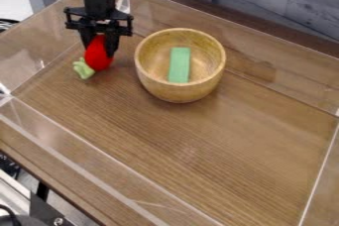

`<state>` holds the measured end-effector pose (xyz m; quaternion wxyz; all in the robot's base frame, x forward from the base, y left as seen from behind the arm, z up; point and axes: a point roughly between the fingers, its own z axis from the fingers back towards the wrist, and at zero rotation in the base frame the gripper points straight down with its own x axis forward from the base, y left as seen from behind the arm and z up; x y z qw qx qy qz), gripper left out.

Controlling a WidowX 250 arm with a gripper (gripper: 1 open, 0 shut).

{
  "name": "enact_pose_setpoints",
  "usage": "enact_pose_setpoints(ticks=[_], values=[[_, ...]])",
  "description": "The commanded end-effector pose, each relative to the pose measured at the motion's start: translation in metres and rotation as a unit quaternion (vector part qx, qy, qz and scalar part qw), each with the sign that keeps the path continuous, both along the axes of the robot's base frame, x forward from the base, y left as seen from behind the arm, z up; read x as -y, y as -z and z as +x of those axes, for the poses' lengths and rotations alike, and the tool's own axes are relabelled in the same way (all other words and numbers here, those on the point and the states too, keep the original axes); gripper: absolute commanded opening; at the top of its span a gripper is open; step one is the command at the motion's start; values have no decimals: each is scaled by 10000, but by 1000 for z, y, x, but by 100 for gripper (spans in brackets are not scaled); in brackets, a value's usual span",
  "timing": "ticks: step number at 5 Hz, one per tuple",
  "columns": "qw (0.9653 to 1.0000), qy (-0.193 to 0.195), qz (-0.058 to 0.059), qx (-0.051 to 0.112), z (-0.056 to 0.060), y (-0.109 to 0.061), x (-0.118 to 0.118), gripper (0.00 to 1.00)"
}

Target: Move the red fruit to the left

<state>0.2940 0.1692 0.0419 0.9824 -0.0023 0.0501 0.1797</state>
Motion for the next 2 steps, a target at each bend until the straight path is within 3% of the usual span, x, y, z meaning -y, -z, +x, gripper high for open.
enact_pose_setpoints(ticks=[1, 2], values=[[9989, 352, 158, 278, 1, -15, -12, 0], [9982, 521, 140, 258, 3, -19, -17, 0]])
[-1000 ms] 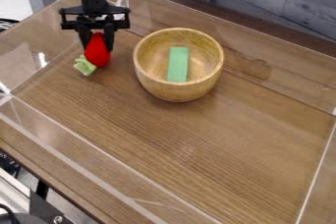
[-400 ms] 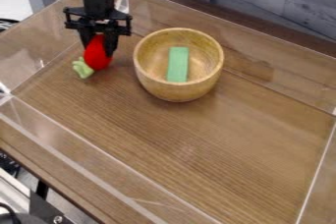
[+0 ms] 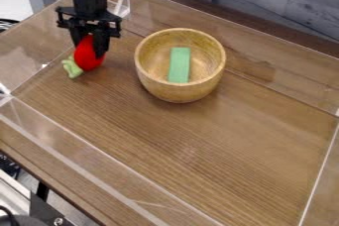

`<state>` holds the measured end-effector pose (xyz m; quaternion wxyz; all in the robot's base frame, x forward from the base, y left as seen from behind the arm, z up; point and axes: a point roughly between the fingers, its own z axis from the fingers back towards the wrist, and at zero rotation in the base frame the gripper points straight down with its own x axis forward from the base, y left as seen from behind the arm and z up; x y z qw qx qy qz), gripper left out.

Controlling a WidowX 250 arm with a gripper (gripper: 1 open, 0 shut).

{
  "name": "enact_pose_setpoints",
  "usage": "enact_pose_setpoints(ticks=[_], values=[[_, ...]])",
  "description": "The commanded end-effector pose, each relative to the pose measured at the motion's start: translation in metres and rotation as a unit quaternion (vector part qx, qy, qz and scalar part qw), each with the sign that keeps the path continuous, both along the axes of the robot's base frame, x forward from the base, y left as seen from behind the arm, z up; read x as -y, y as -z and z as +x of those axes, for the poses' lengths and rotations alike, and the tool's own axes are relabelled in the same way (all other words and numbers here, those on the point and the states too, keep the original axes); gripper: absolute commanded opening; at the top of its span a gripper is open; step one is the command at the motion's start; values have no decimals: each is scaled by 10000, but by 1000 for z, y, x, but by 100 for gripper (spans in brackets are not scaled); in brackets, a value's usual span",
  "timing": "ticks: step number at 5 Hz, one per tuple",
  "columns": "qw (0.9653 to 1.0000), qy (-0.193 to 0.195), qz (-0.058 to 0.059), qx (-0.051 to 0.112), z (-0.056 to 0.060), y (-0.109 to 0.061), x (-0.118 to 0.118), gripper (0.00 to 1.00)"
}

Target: Move the red fruit to the left

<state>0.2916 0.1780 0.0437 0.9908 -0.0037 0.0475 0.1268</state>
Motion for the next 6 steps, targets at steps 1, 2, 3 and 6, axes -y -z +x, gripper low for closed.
enact_pose_setpoints(ticks=[1, 2, 3, 6], values=[[9995, 183, 117, 224, 9, -20, -12, 0], [9981, 573, 75, 200, 8, -17, -13, 0], [9954, 939, 35, 171, 8, -13, -13, 0], [9930, 1142, -245, 156, 13, -5, -13, 100]])
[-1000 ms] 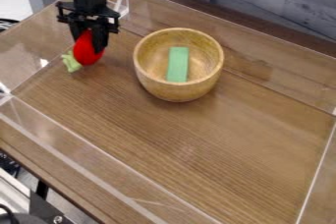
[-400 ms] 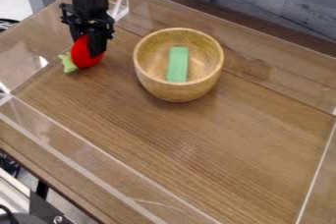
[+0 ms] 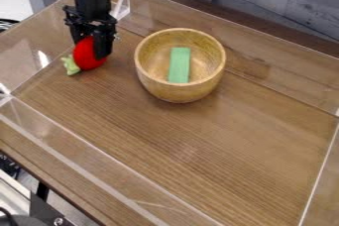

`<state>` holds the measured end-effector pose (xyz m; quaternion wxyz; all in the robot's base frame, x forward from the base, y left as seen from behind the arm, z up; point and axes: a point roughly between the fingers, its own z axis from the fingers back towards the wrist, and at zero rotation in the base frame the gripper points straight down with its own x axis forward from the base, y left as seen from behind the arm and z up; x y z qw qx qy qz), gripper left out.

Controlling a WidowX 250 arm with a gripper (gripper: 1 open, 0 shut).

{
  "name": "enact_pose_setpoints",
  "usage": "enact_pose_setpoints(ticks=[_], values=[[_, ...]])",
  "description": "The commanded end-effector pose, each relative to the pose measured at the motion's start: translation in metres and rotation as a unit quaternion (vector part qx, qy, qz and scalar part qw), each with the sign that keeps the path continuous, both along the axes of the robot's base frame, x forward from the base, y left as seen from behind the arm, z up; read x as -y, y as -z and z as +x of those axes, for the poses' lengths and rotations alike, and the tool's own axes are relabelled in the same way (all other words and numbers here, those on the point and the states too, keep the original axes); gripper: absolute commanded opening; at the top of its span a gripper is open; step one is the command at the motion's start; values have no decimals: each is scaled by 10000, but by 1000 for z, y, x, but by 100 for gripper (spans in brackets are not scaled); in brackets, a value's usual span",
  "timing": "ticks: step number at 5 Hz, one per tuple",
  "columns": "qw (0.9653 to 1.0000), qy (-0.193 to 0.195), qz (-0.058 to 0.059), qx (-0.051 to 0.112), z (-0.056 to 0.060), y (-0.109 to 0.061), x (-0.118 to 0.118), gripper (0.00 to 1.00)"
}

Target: Move the red fruit to the left

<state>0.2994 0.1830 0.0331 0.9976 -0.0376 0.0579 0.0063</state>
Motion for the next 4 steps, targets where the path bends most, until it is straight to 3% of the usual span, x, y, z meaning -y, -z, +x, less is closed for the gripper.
enact_pose_setpoints(ticks=[1, 2, 4], values=[[9997, 63, 21, 216, 12, -2, -8, 100], [9996, 106, -121, 249, 16, 2, -8, 100], [9983, -109, -86, 557, 23, -43, -7, 100]])
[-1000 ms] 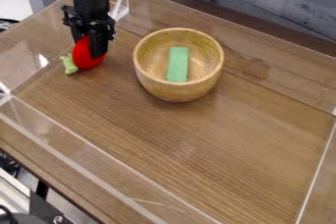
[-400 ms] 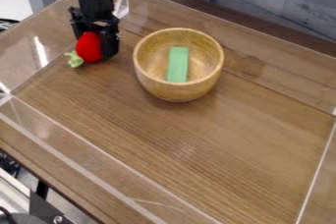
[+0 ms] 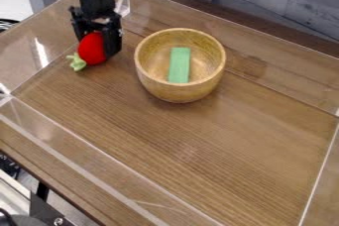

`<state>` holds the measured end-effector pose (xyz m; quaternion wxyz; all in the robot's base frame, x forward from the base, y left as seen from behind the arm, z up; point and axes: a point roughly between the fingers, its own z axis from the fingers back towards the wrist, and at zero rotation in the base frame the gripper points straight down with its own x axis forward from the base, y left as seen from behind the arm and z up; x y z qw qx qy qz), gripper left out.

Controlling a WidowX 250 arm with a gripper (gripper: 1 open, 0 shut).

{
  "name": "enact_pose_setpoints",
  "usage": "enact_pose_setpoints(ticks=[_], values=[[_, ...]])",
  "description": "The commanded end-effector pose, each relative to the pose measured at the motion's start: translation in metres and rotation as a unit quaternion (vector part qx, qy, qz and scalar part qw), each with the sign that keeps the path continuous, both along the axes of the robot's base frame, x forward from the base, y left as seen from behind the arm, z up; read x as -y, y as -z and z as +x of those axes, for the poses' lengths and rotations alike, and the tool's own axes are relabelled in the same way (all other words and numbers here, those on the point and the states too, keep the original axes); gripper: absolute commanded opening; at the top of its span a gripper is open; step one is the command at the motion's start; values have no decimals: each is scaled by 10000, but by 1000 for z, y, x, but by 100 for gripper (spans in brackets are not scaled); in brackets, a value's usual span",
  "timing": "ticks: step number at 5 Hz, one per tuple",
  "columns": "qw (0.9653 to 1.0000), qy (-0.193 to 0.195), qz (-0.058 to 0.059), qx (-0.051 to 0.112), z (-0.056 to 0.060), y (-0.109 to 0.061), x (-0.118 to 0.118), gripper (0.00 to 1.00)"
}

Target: Move the red fruit to the left

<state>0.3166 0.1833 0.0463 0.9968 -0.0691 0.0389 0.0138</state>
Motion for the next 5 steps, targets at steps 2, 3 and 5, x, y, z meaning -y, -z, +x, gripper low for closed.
enact_pose_setpoints(ticks=[2, 3, 5], values=[[9927, -831, 356, 793, 13, -93, 9, 100], [9923, -736, 332, 938, 17, -112, 20, 100], [9901, -973, 367, 943, 14, -123, 26, 100]])
